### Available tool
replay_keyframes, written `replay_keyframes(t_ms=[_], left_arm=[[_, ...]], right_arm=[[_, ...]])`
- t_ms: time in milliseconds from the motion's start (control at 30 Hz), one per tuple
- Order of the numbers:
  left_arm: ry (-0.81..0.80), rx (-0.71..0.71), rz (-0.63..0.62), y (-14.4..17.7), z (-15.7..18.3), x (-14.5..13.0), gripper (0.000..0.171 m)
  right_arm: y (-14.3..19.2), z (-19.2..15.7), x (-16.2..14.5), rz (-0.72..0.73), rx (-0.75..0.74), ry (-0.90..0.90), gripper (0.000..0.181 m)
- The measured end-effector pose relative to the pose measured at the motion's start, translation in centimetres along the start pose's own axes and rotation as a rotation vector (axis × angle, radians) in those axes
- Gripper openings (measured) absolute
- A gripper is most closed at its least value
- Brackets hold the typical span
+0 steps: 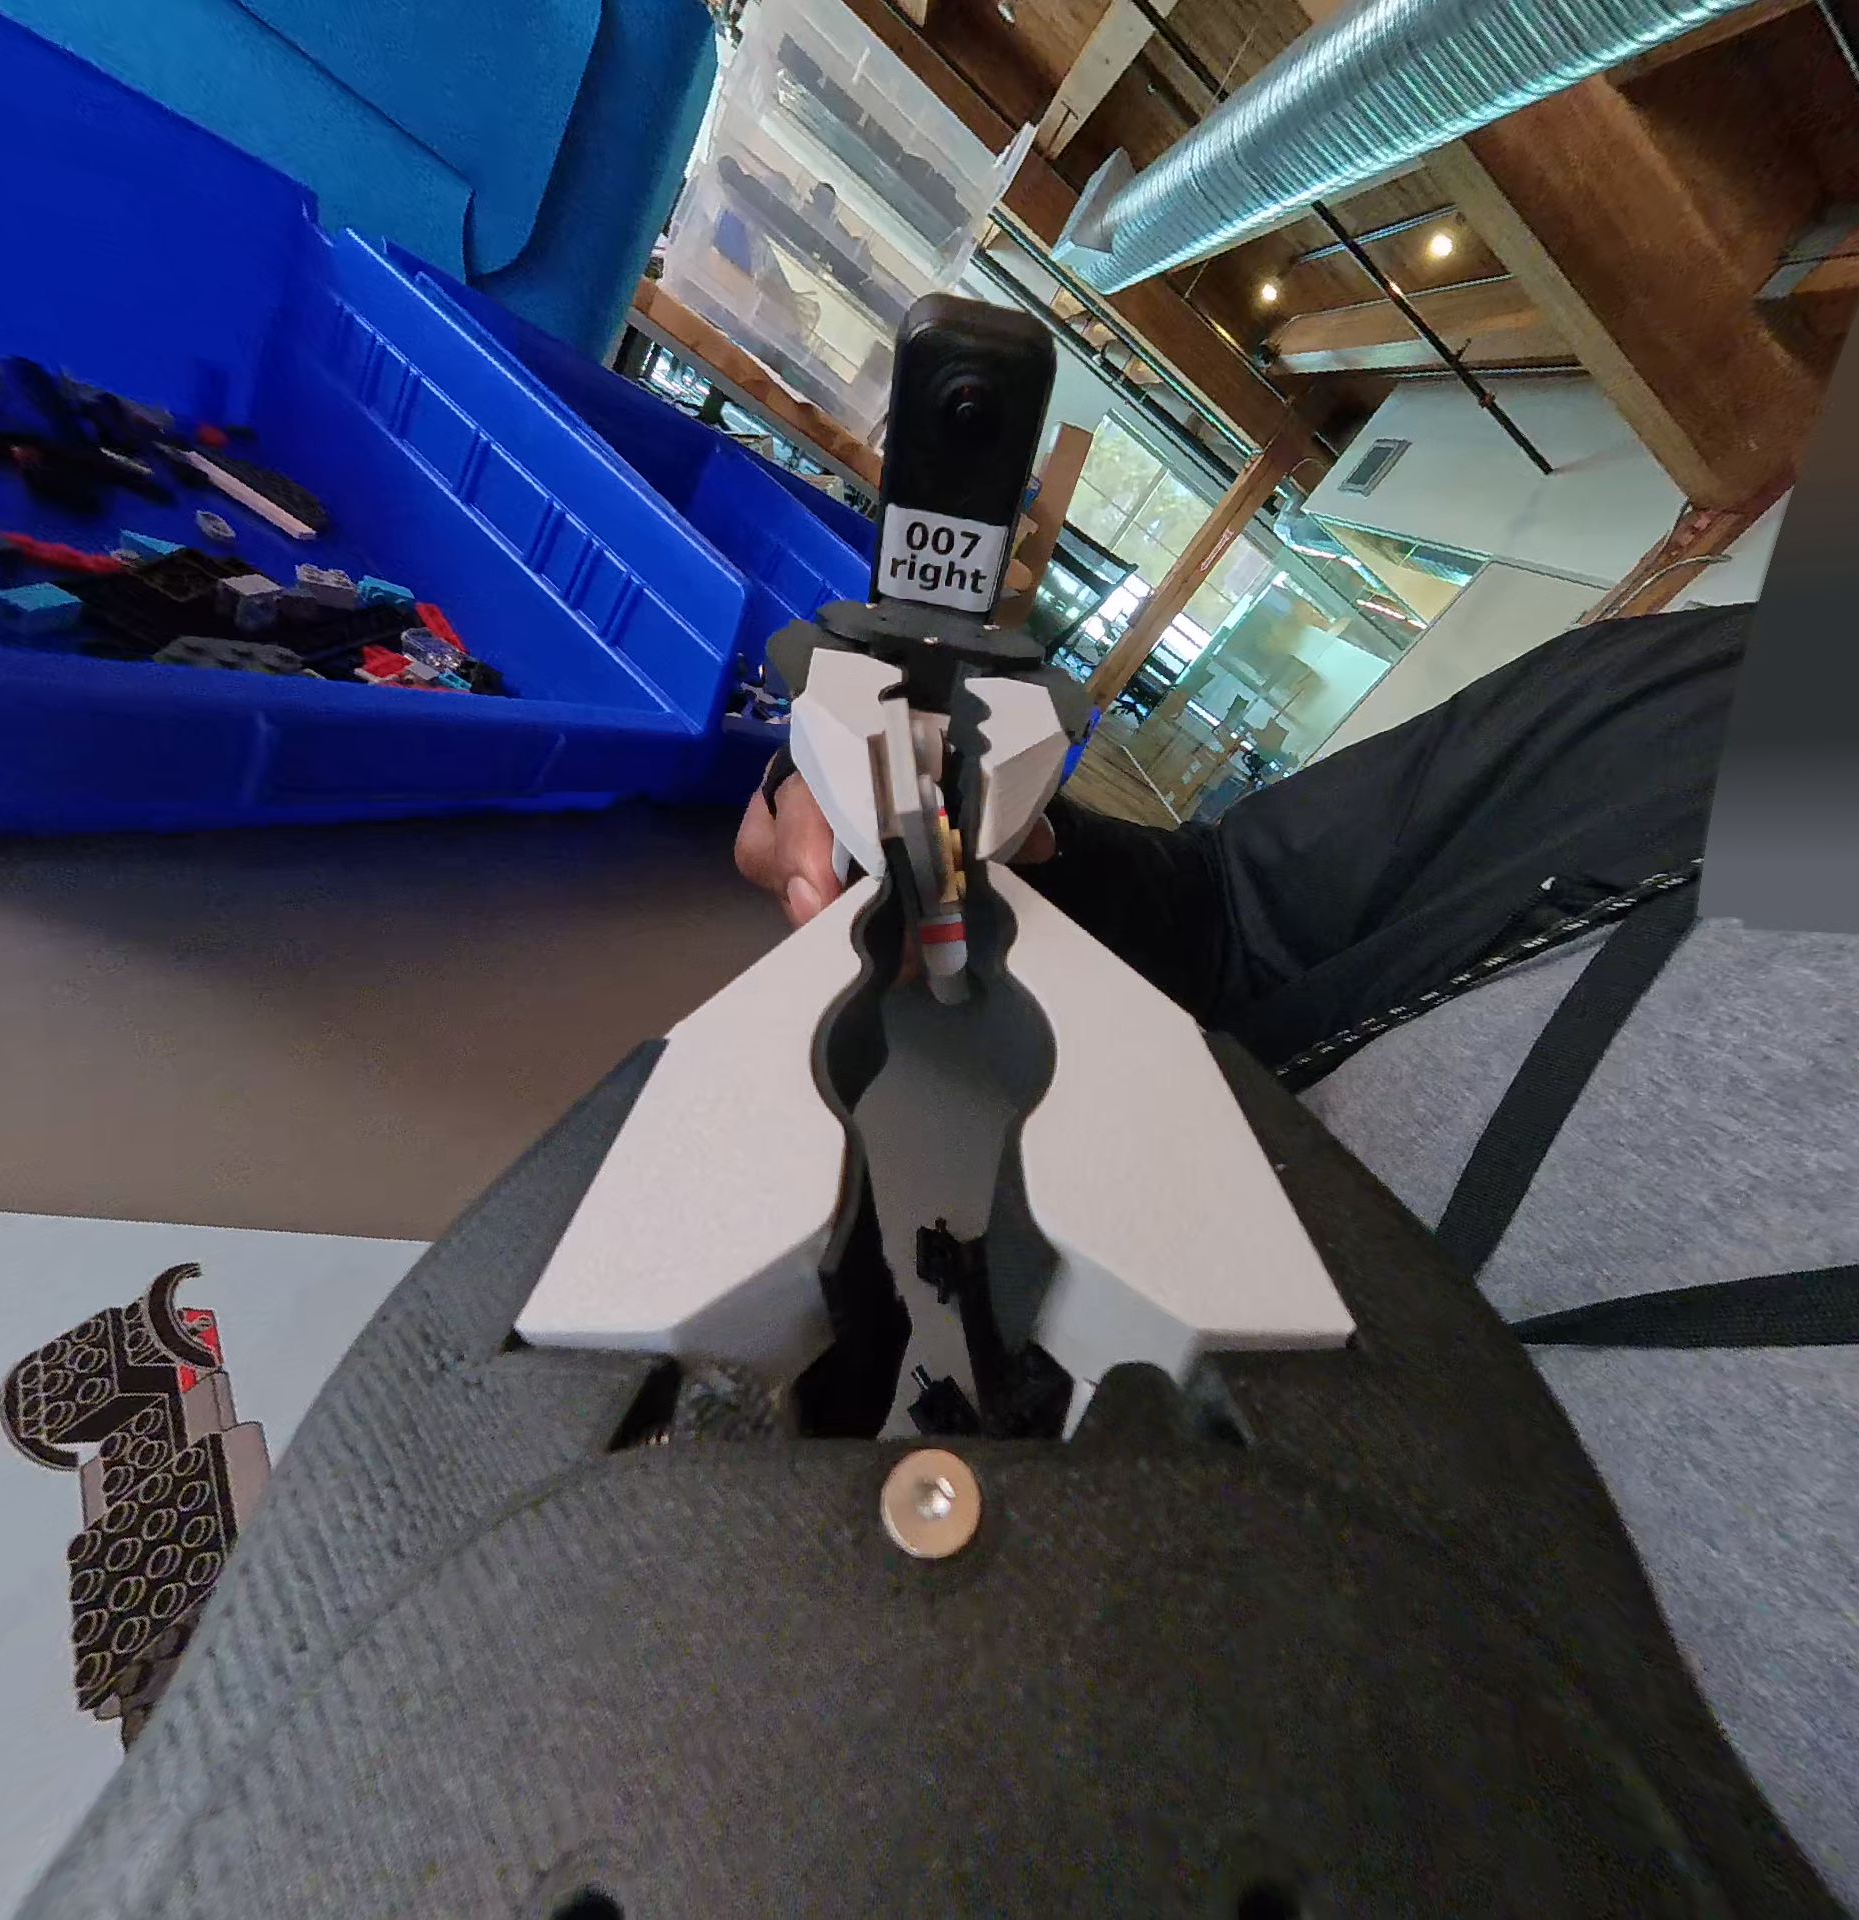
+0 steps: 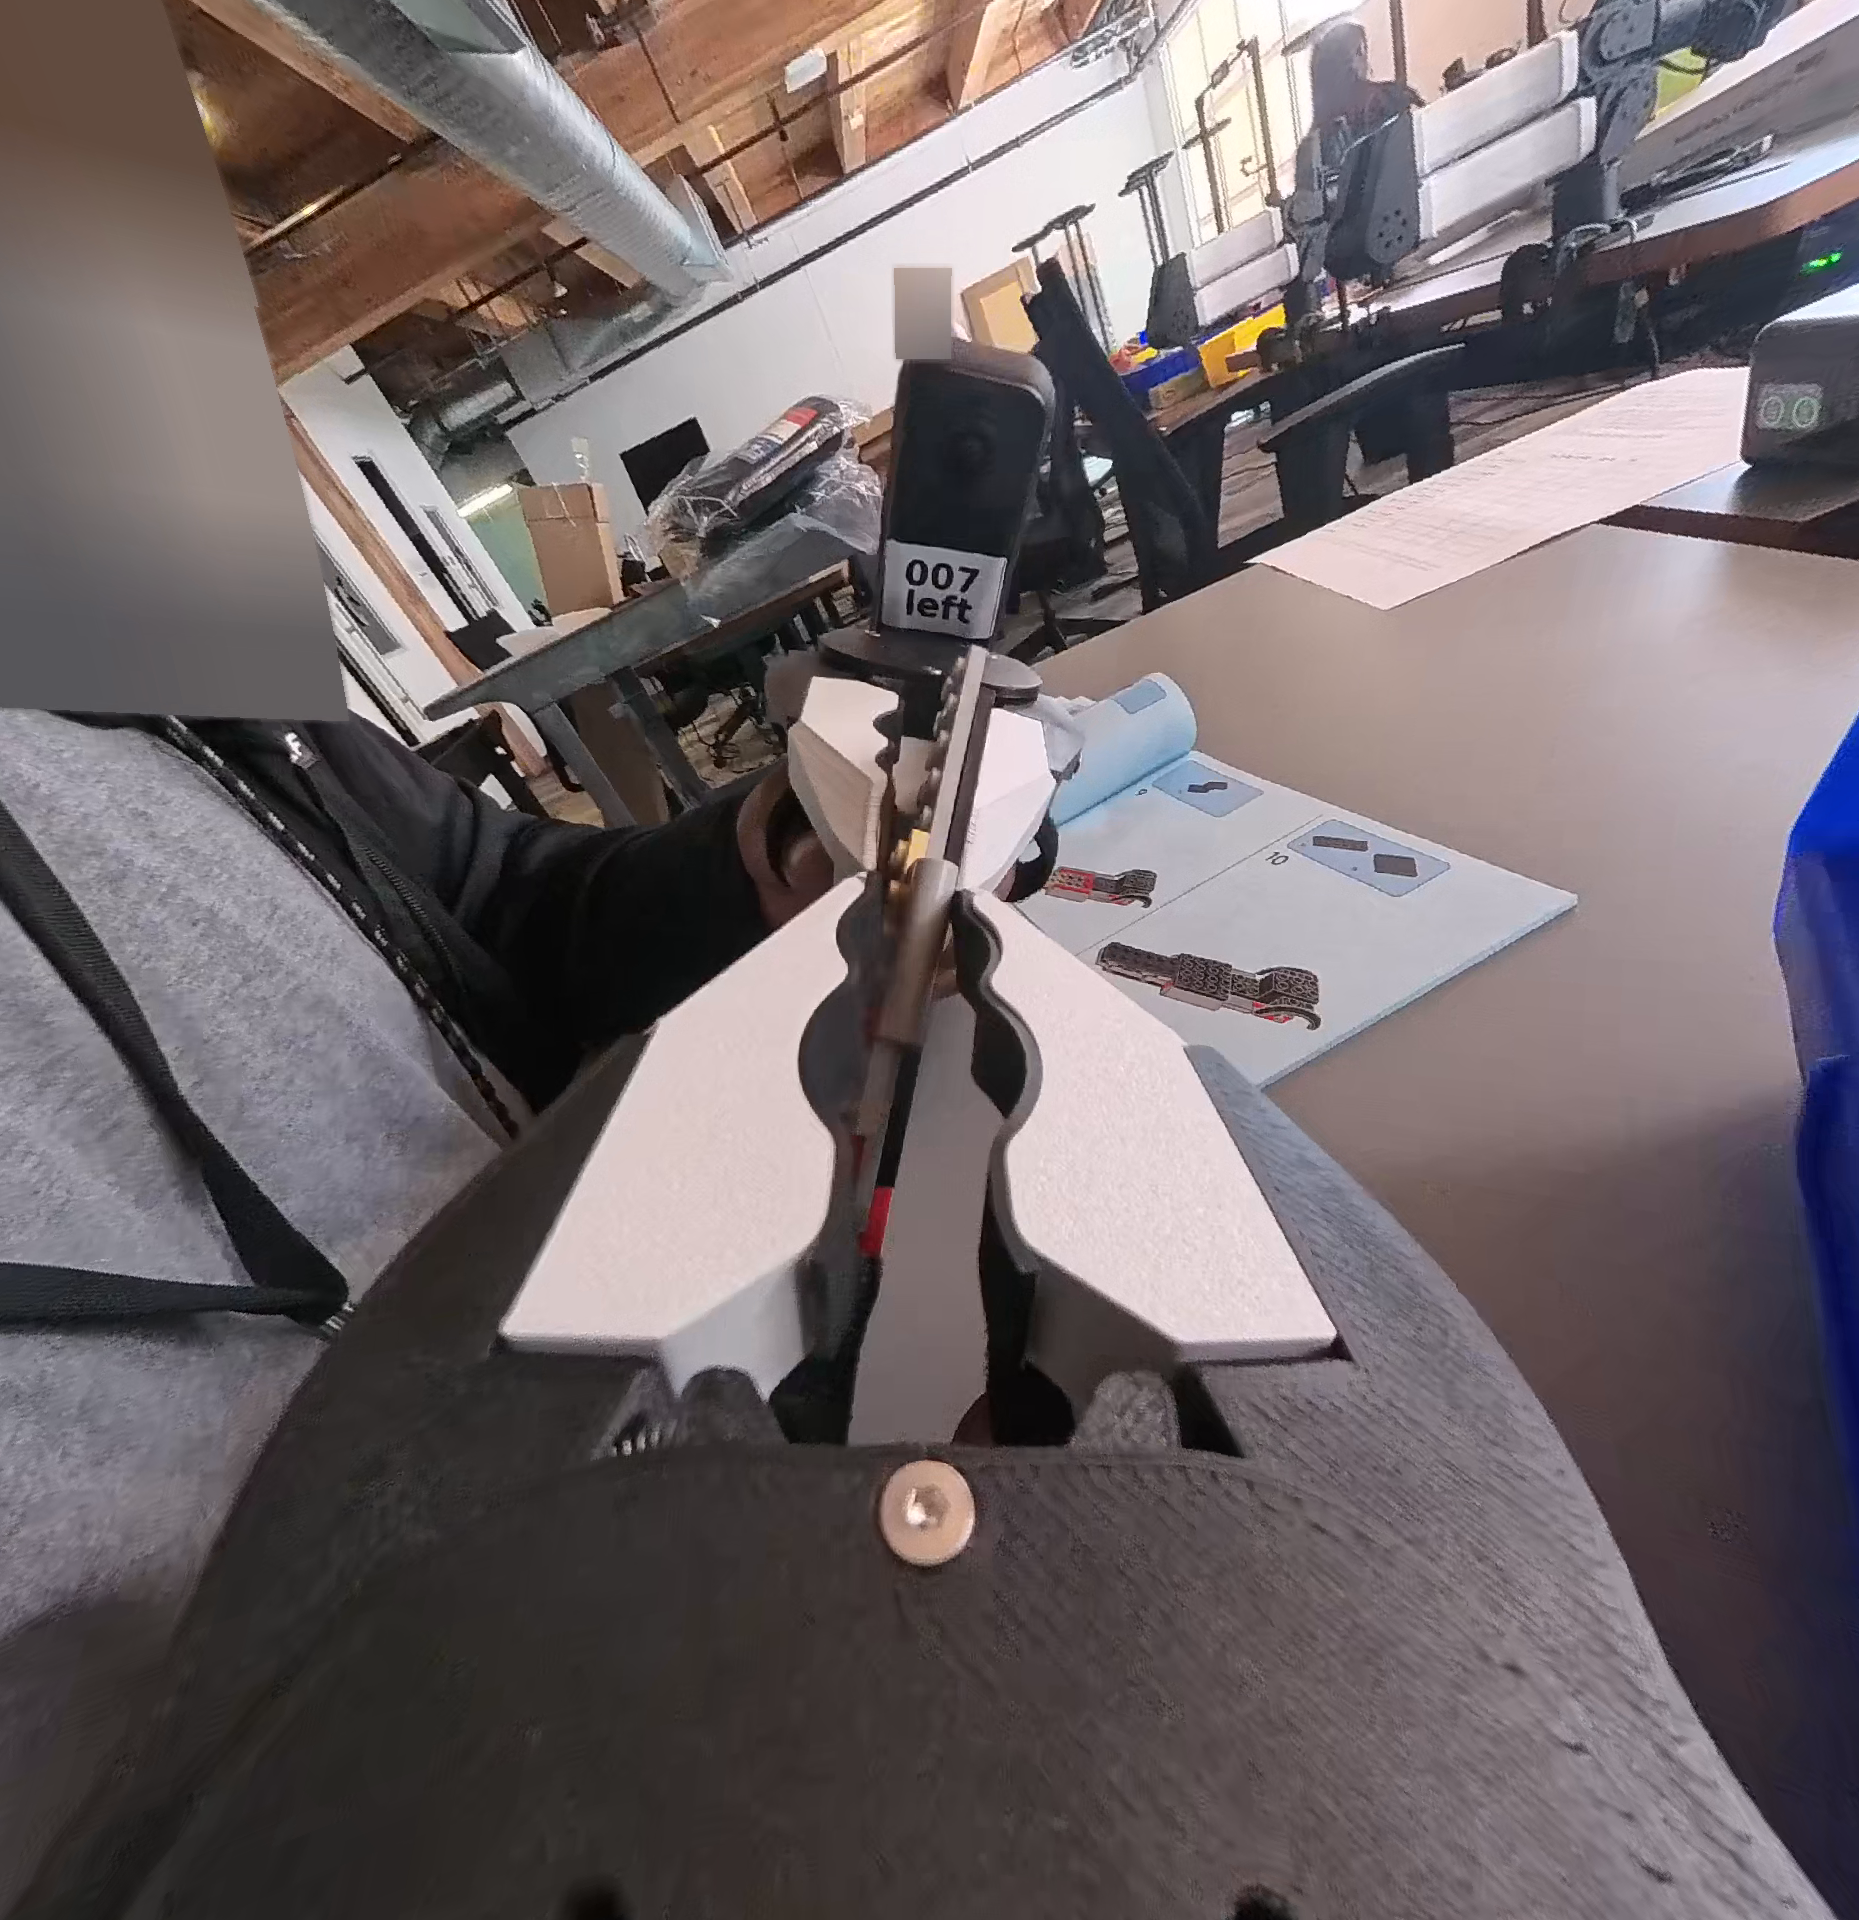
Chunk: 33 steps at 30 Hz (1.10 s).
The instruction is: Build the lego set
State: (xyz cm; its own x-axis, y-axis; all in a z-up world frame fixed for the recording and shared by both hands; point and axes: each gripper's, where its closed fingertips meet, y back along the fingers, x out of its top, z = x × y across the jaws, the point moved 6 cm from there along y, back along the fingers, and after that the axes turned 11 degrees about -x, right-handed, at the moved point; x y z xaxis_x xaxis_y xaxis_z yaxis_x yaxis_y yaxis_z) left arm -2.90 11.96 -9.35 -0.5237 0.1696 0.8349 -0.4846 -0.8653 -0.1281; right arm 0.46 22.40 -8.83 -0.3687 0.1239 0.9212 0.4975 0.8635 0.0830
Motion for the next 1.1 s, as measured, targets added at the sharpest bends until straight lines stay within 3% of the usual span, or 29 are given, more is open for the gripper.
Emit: replay_keyframes(t_ms=[533,867,1100], left_arm=[[0.058,0.008,0.063,0.2,-0.6,0.2,0.01],[0.23,0.152,0.238,1.7,-2.4,0.3,0.011],[0.314,0.244,0.304,2.4,-3.2,-0.1,0.01]], right_arm=[[0.5,0.8,0.0,-0.013,-0.038,-0.002,0.02],[0.3,1.3,-0.3,-0.023,-0.304,0.4,0.04],[-1.0,1.7,-1.3,-0.086,-0.369,0.485,0.054]])
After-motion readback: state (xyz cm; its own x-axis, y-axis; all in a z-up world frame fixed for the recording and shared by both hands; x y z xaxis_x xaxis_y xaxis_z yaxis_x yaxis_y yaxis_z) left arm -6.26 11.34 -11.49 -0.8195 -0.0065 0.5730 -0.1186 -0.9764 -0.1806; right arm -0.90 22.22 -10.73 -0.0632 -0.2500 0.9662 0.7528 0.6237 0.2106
